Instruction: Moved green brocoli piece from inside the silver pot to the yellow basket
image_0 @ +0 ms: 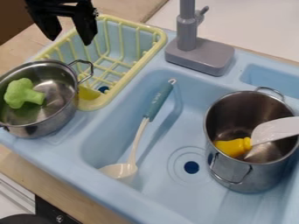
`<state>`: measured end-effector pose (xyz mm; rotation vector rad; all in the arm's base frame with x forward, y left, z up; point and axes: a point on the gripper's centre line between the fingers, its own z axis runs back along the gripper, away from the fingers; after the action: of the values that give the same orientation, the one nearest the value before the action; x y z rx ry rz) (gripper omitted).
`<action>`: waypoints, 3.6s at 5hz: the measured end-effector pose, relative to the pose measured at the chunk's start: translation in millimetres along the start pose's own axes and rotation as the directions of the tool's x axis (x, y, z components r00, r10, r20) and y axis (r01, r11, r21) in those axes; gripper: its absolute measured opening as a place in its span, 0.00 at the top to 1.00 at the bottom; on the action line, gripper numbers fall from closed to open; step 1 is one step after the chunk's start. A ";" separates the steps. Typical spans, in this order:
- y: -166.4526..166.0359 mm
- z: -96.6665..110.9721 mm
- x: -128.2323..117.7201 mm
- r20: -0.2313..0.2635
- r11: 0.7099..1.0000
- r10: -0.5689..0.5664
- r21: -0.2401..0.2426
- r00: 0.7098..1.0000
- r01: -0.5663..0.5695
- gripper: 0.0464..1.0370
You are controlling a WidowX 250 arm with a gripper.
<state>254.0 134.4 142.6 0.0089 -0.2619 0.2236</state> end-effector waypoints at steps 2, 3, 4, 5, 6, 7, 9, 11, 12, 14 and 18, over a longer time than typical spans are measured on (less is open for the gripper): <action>-3.2 4.7 -5.4 0.023 0.999 0.025 0.024 0.999 -0.025 0.04; -4.6 25.7 -10.3 0.032 0.998 0.052 0.037 0.998 -0.053 0.04; -4.7 52.0 -15.9 0.031 0.987 0.131 0.092 0.991 -0.133 0.04; -8.1 69.8 -32.3 0.001 0.970 0.218 0.106 0.976 -0.217 0.04; -13.3 91.8 -68.5 0.013 0.967 0.243 0.080 0.970 -0.243 0.04; -12.8 87.7 -92.5 -0.018 0.987 0.162 0.025 0.987 -0.161 0.04; -17.1 65.2 -101.9 -0.034 0.997 0.075 0.013 0.997 -0.074 0.04; -9.4 42.7 -102.3 -0.038 0.997 0.063 0.052 0.997 -0.061 0.04; -9.0 37.9 -102.5 -0.037 0.995 0.085 0.061 0.996 -0.082 0.04; -5.6 30.0 -98.8 -0.053 0.992 0.111 0.061 0.992 -0.107 0.04; -14.5 20.1 -102.1 -0.040 0.974 0.206 0.107 0.978 -0.201 0.04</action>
<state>156.0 97.2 135.9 0.0785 -0.2004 0.4411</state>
